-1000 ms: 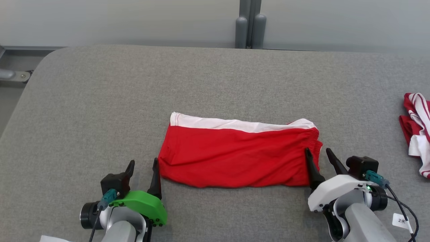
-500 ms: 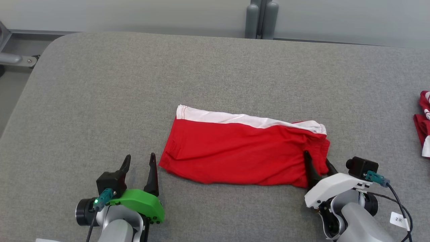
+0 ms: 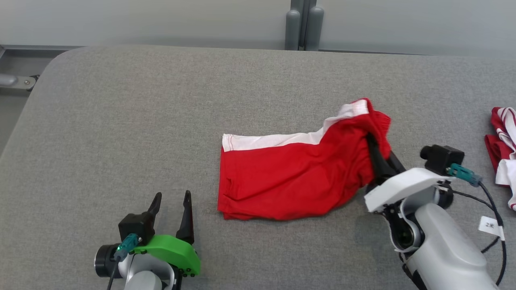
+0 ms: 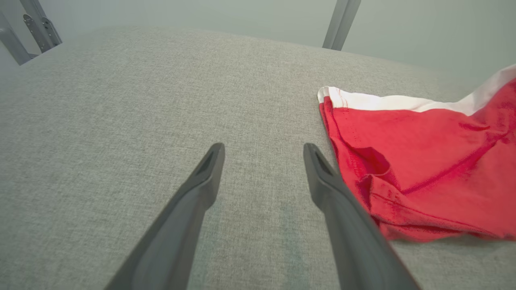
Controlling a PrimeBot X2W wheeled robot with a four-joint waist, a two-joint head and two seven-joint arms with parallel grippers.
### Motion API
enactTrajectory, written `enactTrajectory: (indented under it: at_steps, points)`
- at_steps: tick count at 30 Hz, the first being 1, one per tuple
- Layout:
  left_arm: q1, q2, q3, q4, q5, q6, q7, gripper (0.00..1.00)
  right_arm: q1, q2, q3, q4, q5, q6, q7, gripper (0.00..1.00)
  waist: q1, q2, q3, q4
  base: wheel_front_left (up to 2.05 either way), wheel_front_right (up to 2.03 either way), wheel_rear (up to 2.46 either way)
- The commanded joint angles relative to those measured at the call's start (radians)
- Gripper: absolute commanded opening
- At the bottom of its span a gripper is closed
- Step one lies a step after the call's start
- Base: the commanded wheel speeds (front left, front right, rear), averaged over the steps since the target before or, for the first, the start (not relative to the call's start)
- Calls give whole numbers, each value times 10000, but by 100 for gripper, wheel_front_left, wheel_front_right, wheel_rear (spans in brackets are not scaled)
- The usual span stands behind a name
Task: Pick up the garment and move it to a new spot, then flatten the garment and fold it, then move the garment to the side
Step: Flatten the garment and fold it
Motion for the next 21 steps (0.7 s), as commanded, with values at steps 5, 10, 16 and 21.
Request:
enactTrajectory:
  at_steps: [5, 10, 16, 21]
  points:
    - [63, 35, -379, -67, -272, -3, -23, 100, -275, 116, 1444, -1194, 494, 0, 799, 0, 0, 0, -133, 208, 0, 0, 0]
    - [-182, 33, -811, -88, -426, 21, -23, 100, -716, 460, 2461, -871, 470, 0, 1403, 0, 0, 0, -164, 812, 0, 0, 0]
    - [-312, 34, -1226, -75, -749, 94, -23, 100, -1605, 869, 3361, 755, 607, 0, 1148, 100, 0, 0, -95, 1623, 0, 0, 0]
    - [-183, 28, -1141, -70, -711, 182, -23, 100, -2076, 919, 3909, 944, 1439, 0, 359, 100, 0, 0, -125, 1600, 0, 0, 0]
